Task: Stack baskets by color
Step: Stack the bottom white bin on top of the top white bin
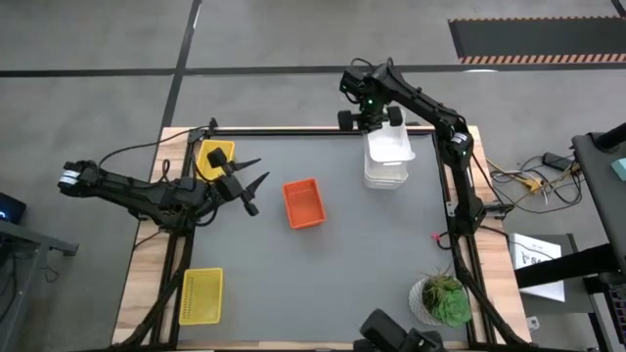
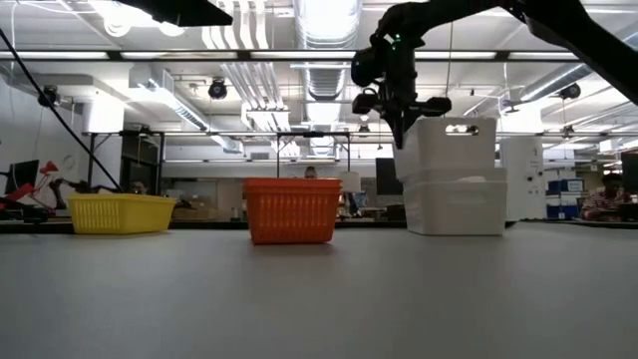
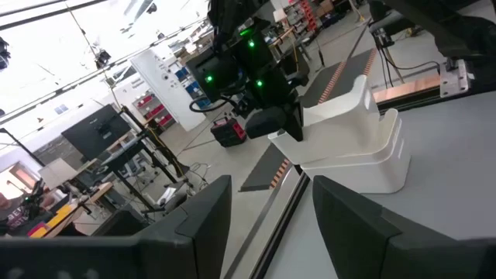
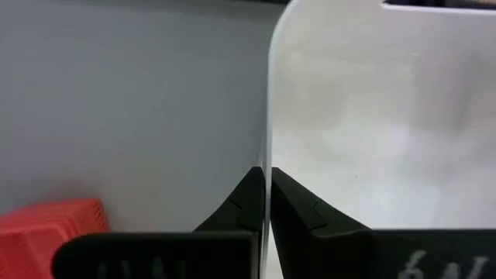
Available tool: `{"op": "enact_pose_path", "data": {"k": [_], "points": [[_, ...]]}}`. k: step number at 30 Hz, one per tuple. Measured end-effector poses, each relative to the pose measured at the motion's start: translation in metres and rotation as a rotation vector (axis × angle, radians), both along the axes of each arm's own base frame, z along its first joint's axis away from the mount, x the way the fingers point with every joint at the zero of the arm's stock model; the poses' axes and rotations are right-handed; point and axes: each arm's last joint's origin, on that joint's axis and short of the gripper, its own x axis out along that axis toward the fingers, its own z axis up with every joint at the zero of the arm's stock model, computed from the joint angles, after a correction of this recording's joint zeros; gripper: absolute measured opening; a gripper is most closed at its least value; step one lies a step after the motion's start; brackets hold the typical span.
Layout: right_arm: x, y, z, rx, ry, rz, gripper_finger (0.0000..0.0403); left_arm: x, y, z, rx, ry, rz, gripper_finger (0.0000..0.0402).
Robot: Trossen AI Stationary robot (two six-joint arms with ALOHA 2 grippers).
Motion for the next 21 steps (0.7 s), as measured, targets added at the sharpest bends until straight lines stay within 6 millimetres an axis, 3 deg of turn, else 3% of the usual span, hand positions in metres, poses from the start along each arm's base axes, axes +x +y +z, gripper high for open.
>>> {"op": "enact_pose_path", "data": {"k": [7, 21], "points": [[-0.003, 0.000, 0.002, -0.033, 0.023, 0.013, 0.0016, 0.000, 0.000, 0.000, 0.000, 0.001, -0.001, 0.0166], [-0.009, -0.001, 0.015, 0.034, -0.086, 0.025, 0.0120, 0.000, -0.001, 0.000, -0.002, 0.000, -0.007, 0.0166]]}}
